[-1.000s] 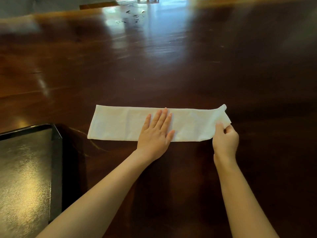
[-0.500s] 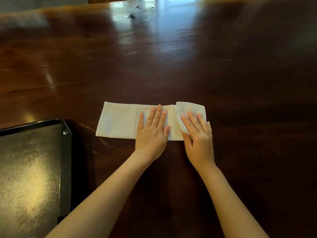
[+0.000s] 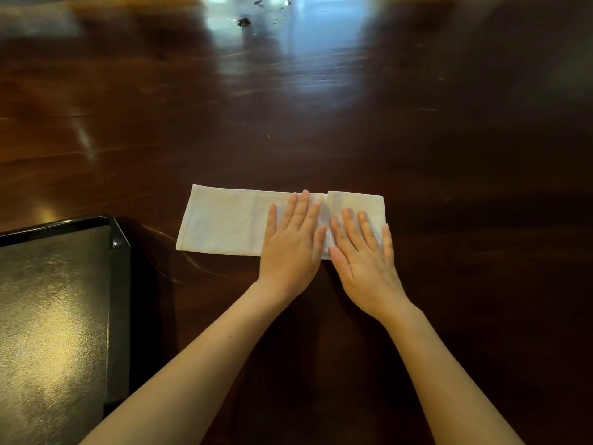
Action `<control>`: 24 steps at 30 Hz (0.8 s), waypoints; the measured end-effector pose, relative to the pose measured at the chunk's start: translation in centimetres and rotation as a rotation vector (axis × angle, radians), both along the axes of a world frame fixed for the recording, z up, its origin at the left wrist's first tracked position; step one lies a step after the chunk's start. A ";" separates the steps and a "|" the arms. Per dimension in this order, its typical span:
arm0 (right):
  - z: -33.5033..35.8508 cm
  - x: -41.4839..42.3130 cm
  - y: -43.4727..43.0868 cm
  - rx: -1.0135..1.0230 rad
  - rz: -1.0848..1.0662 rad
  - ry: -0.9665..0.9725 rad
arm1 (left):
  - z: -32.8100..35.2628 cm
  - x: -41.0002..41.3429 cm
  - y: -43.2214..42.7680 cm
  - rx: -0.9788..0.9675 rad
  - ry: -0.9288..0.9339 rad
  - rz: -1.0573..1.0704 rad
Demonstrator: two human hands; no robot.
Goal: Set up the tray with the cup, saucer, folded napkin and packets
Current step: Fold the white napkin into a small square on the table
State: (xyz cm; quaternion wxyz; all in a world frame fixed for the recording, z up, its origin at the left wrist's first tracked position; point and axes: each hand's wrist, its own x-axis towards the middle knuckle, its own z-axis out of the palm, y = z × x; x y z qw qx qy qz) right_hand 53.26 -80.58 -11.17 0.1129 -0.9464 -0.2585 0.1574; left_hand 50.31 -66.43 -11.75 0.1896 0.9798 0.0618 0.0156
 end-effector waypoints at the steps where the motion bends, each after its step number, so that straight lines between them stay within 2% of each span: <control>1: 0.3 0.3 -0.2 0.026 0.003 0.030 | 0.1 0.0 -0.5 -0.018 -0.010 -0.023; 3: 0.9 0.9 -0.6 0.132 -0.030 -0.003 | -0.1 0.0 -1.5 -0.011 0.009 -0.043; 5: 1.5 1.9 -1.0 0.220 -0.115 -0.118 | -0.6 -0.1 -1.9 0.051 0.039 -0.028; 8: 1.3 3.5 -0.7 0.121 -0.063 -0.200 | -1.0 -0.1 -1.9 0.133 0.079 -0.022; 11: 0.1 4.4 -0.5 -0.029 0.119 -0.136 | -1.0 -0.4 -2.0 0.146 0.105 -0.020; 13: -0.6 4.8 -0.9 -0.081 0.159 -0.122 | -0.8 -0.4 -2.0 0.130 0.144 -0.026; 16: -0.6 4.8 -1.1 -0.126 0.156 -0.137 | -0.4 -0.2 -1.6 0.129 0.181 -0.047; 20: -0.2 3.4 -0.6 -0.076 0.083 -0.122 | 0.6 0.2 -0.4 0.058 0.258 -0.083; 22: -0.3 2.7 -0.6 -0.094 0.052 -0.114 | 1.0 0.6 1.5 0.049 0.273 -0.007; 24: -0.4 2.4 -0.5 -0.128 0.027 -0.113 | 1.2 1.0 4.3 0.085 0.238 0.180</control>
